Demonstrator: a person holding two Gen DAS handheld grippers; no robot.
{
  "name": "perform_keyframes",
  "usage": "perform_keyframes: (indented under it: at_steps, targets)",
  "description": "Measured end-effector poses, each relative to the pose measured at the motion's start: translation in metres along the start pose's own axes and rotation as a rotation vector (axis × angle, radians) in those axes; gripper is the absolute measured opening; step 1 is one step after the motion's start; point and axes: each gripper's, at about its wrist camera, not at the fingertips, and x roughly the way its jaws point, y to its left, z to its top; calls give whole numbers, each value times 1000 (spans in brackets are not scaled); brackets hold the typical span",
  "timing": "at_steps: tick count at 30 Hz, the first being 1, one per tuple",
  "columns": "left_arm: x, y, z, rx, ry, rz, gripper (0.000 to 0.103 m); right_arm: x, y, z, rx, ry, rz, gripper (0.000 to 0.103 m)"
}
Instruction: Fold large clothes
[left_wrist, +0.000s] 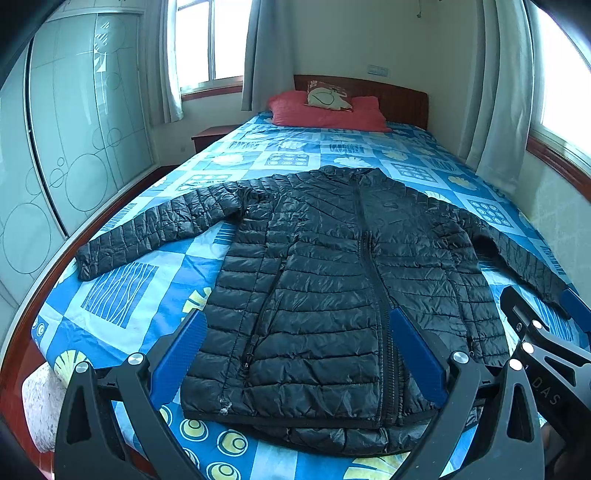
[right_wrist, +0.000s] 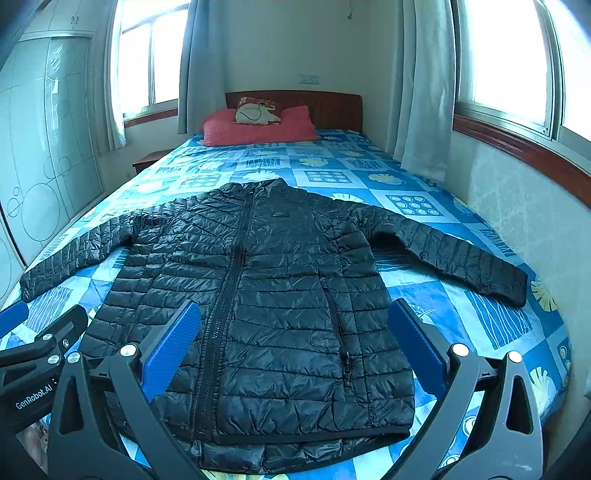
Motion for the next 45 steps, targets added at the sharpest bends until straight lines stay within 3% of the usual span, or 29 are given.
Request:
perform_keyframes:
  at_steps: [45]
  targets:
    - [2, -15, 1, 12, 6, -3, 98, -2, -6, 0, 1, 5, -11, 101]
